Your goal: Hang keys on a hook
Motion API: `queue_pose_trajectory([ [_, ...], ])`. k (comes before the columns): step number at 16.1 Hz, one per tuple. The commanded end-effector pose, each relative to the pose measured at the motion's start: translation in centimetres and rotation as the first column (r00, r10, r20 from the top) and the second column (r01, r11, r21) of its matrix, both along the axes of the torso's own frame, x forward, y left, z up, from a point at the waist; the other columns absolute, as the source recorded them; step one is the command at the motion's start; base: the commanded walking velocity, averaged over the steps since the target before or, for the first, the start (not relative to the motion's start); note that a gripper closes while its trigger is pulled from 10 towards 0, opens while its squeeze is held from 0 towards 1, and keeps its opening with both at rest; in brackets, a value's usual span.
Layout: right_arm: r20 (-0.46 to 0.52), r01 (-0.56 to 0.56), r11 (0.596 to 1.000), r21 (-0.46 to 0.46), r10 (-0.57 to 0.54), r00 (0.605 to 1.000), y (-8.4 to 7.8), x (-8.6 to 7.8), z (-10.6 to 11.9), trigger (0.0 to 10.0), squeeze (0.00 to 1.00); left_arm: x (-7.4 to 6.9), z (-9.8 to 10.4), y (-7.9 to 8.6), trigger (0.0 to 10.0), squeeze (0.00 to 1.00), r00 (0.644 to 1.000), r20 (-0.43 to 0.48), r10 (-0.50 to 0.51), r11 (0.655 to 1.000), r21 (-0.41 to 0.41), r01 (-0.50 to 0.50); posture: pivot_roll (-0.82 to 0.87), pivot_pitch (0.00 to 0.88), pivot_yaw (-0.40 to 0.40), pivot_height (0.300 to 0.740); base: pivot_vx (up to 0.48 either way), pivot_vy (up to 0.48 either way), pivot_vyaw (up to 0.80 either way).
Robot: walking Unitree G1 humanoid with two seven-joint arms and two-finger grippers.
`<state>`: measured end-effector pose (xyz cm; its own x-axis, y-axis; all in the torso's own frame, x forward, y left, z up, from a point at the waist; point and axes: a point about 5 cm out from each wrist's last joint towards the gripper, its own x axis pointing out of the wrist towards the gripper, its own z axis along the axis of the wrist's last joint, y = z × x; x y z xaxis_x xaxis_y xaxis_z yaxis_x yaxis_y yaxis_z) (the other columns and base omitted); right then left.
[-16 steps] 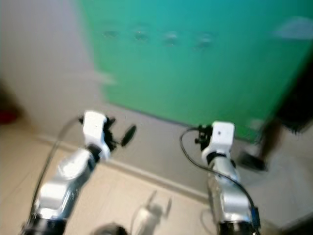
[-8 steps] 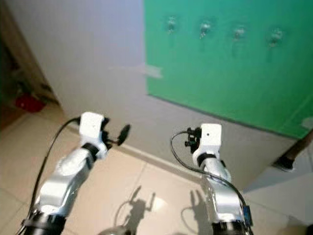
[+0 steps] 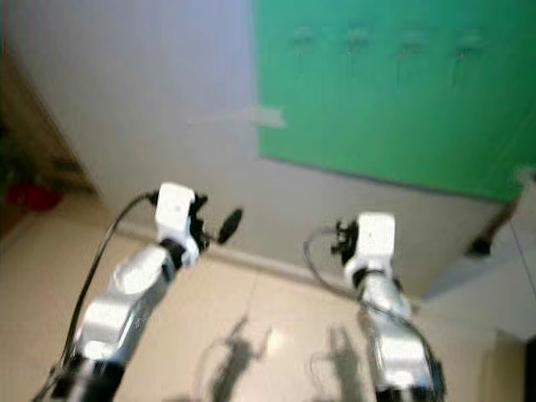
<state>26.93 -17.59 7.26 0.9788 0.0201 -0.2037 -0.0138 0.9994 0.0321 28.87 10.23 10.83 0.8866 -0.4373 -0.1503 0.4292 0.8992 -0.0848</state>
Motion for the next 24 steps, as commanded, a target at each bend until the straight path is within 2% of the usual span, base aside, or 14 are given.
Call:
queue_pose_trajectory([
  [1,0.027,-0.029,1.000,-0.005,0.029,0.999,0.7,0.2,0.6,10.0,0.00,-0.1,-0.1,0.3,10.0,0.00,1.000,-0.014,-0.003,1.000,0.000,0.003,-0.07,0.000,0.033,0.725,0.000,0.480,0.00],
  [5,0.014,-0.032,0.999,-0.008,0.032,0.999,0.7,-0.5,0.2,10.0,0.00,-0.3,-0.1,-0.3,10.0,0.00,1.000,-0.011,-0.027,0.999,0.029,0.027,-0.08,0.000,0.043,0.725,0.000,0.480,0.00],
  [9,0.022,-0.028,1.000,-0.008,0.028,0.999,0.9,-0.2,0.3,10.0,0.00,0.1,0.2,-0.5,10.0,0.00,1.000,0.003,-0.020,0.999,0.036,0.019,-0.08,0.000,0.035,0.725,0.000,0.480,0.00],
  [10,0.036,-0.034,0.999,-0.012,0.034,0.999,0.9,-0.1,0.6,10.0,0.00,0.3,0.3,-0.6,10.0,0.00,1.000,0.012,-0.023,0.998,0.051,0.022,-0.08,0.000,0.038,0.725,0.000,0.480,0.00],
  [11,0.065,-0.051,0.998,-0.039,0.053,0.996,1.0,0.1,1.1,10.0,0.00,0.5,0.3,-0.8,10.0,0.00,0.999,0.034,-0.017,0.993,0.115,0.013,-0.08,0.000,0.040,0.725,0.000,0.480,0.00],
  [17,0.080,-0.043,0.999,-0.031,0.045,0.996,1.3,0.8,1.4,10.0,0.00,0.7,0.5,-0.7,10.0,0.00,0.998,0.066,-0.007,0.983,0.181,-0.006,-0.08,0.000,0.065,0.725,0.000,0.000,-0.57],
  [22,0.074,-0.048,0.999,-0.007,0.048,0.996,2.0,0.6,0.9,10.0,0.00,1.2,1.0,-0.7,10.0,0.00,0.996,0.092,0.012,0.984,0.175,-0.028,-0.07,0.000,0.072,0.725,0.000,0.000,-0.68],
  [24,0.086,-0.061,0.998,-0.034,0.063,0.994,2.2,0.9,1.1,10.0,0.00,1.4,1.1,-0.8,10.0,0.00,0.995,0.103,0.004,0.984,0.176,-0.022,-0.07,0.000,0.074,0.725,0.000,0.000,-0.70],
])
